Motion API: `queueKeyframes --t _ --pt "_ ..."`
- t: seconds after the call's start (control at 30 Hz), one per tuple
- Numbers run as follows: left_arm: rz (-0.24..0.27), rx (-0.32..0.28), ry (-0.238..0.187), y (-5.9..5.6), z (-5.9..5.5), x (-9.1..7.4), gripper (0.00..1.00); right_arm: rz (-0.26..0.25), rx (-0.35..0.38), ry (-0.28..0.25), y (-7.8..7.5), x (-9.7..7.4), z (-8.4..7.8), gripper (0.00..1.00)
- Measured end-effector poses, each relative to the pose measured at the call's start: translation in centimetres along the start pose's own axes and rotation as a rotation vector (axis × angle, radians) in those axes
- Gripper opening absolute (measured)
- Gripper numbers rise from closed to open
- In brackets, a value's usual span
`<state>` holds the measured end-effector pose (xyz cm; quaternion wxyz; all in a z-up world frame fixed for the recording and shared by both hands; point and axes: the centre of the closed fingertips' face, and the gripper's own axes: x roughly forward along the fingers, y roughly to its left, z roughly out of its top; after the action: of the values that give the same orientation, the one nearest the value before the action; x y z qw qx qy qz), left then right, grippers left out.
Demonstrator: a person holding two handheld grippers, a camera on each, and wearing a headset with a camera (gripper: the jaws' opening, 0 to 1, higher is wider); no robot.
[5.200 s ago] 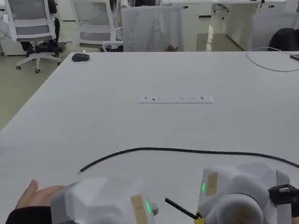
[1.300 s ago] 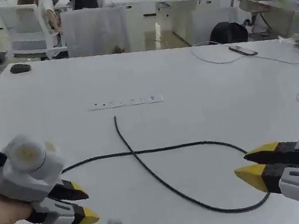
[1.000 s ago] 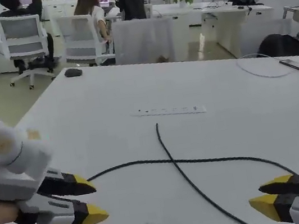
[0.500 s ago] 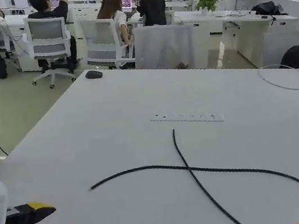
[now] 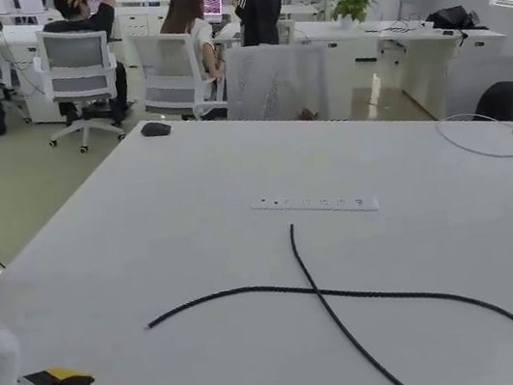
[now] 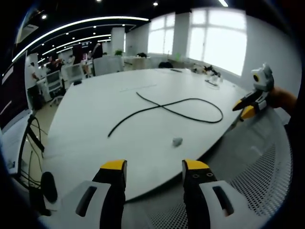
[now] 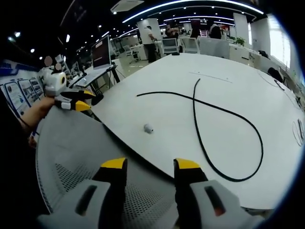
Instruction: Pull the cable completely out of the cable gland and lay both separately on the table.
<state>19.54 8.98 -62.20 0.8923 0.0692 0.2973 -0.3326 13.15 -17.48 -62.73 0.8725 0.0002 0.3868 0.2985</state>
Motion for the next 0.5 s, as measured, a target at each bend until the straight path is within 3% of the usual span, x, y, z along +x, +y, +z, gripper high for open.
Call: queueKeyframes --t 0.5 --pt "0.003 0.008 0.036 0.12 -0.65 0.40 0.43 0.007 -0.024 0.039 0.59 0.91 -0.51 0.41"
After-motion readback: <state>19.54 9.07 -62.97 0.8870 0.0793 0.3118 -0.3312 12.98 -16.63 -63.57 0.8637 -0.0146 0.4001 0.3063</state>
